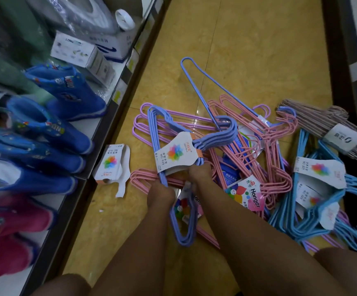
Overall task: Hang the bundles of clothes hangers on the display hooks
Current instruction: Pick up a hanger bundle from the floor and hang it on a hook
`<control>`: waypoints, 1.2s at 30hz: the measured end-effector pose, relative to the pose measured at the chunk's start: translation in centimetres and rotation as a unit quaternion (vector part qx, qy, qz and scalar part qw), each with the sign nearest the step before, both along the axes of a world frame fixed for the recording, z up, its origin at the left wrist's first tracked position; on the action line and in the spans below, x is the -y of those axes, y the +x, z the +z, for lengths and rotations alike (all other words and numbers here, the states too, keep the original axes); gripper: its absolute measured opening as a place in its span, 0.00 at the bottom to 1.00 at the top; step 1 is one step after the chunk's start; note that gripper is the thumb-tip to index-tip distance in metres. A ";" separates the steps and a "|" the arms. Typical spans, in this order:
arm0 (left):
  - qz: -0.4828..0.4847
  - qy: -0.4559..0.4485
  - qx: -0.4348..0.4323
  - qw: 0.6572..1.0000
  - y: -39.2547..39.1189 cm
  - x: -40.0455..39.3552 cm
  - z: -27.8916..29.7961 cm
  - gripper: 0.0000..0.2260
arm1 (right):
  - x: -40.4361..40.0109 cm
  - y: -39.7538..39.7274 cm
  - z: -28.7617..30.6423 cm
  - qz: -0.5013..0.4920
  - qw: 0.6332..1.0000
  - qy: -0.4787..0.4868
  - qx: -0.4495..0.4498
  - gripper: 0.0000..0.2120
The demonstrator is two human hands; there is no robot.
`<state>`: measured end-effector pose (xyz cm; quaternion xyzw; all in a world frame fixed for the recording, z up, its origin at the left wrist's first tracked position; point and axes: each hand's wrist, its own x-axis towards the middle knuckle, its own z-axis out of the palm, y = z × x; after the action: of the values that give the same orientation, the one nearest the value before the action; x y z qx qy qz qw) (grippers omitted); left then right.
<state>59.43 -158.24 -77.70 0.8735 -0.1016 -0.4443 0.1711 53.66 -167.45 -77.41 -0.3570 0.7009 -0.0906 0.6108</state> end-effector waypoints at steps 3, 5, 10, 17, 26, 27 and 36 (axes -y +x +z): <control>-0.034 -0.031 -0.014 0.999 -0.5 0.7 4.2 0.15 | 0.5 -0.1 4.3 0.008 1.000 -0.027 -0.005 0.27; -0.049 -0.076 0.006 0.996 -0.9 1.2 7.8 0.15 | 0.6 -0.6 7.5 0.034 0.997 -0.054 -0.049 0.27; -0.097 -0.100 0.060 0.988 -0.8 2.7 18.1 0.24 | 0.2 -3.2 18.6 0.137 0.972 -0.124 -0.146 0.27; -0.166 -0.068 0.085 0.980 0.0 2.6 33.1 0.30 | -0.7 -4.6 36.2 0.288 0.903 -0.228 -0.225 0.20; -0.237 -0.043 0.175 0.955 2.2 1.0 50.0 0.32 | -1.9 -5.3 53.1 0.361 0.864 -0.280 -0.211 0.11; -0.240 -0.040 0.180 0.953 2.3 0.9 51.5 0.31 | -2.1 -5.5 54.5 0.367 0.862 -0.286 -0.203 0.11; -0.187 -0.010 0.233 0.954 3.4 -2.5 60.8 0.16 | -2.9 -6.0 64.5 0.420 0.834 -0.311 -0.176 0.06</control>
<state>62.83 -155.78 -16.87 0.9162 -0.3050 -0.2518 0.0651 47.66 -164.52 -12.88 -0.7981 0.5140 0.0256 0.3133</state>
